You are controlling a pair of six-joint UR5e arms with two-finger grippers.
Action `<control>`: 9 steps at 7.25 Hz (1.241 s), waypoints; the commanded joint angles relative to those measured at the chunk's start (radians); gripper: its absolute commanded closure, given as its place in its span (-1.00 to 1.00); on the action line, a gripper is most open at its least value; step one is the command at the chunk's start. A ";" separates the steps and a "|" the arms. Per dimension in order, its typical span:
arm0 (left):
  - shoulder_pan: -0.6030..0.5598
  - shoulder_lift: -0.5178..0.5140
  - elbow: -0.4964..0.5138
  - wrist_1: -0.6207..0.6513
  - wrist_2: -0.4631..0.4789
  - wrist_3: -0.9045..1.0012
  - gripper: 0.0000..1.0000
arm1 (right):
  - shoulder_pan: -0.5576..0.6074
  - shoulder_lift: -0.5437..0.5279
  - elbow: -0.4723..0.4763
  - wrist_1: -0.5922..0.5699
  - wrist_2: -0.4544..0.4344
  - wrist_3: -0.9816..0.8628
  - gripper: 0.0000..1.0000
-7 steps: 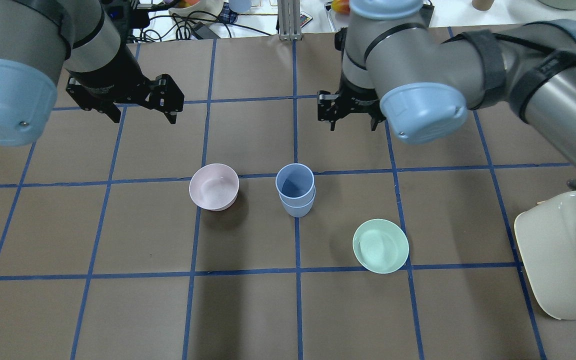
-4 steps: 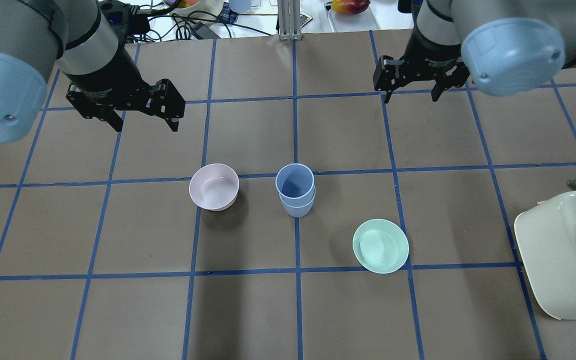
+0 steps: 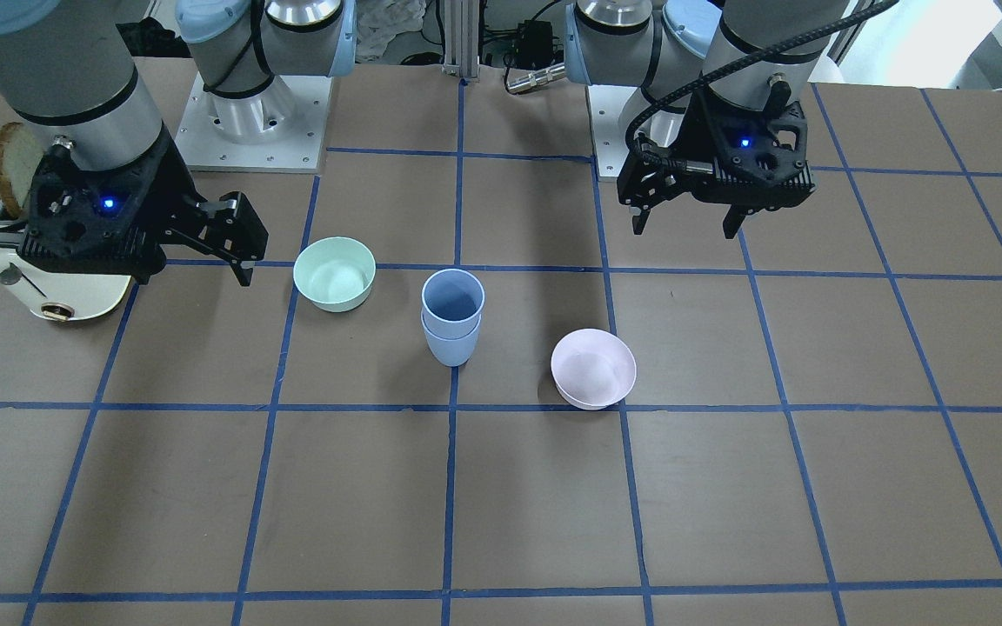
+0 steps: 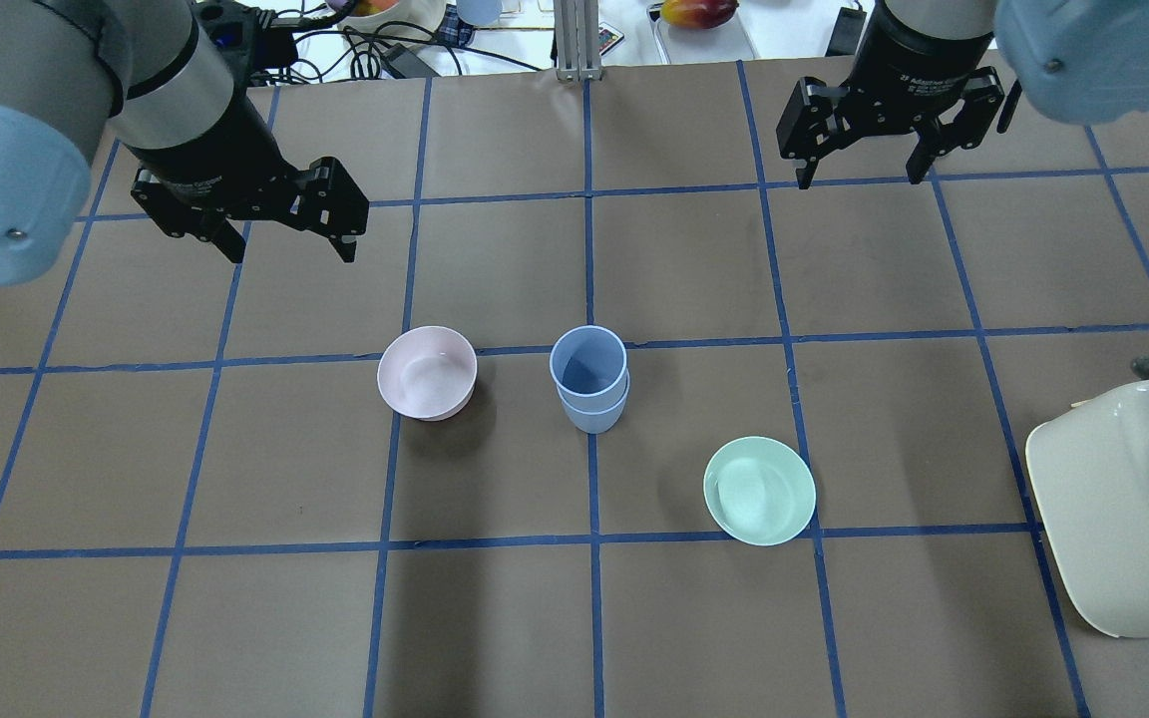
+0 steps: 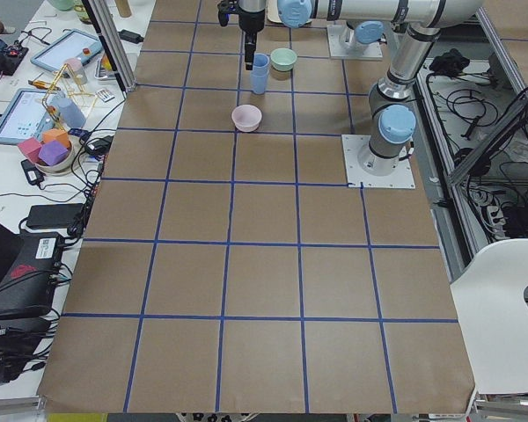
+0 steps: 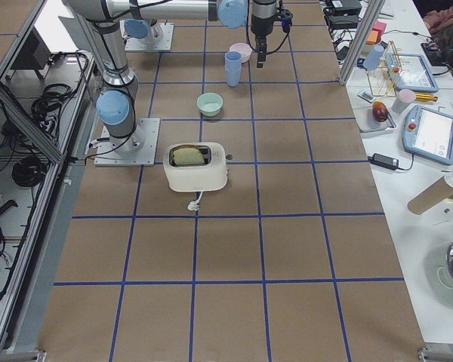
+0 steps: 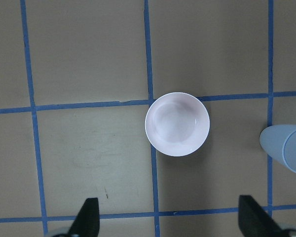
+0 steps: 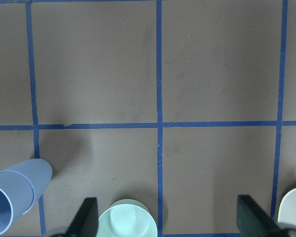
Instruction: Stack blue cups with both arms
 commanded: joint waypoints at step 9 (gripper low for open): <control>0.000 0.002 -0.002 0.000 0.001 0.000 -1.00 | 0.002 -0.012 0.006 0.003 0.005 0.001 -1.00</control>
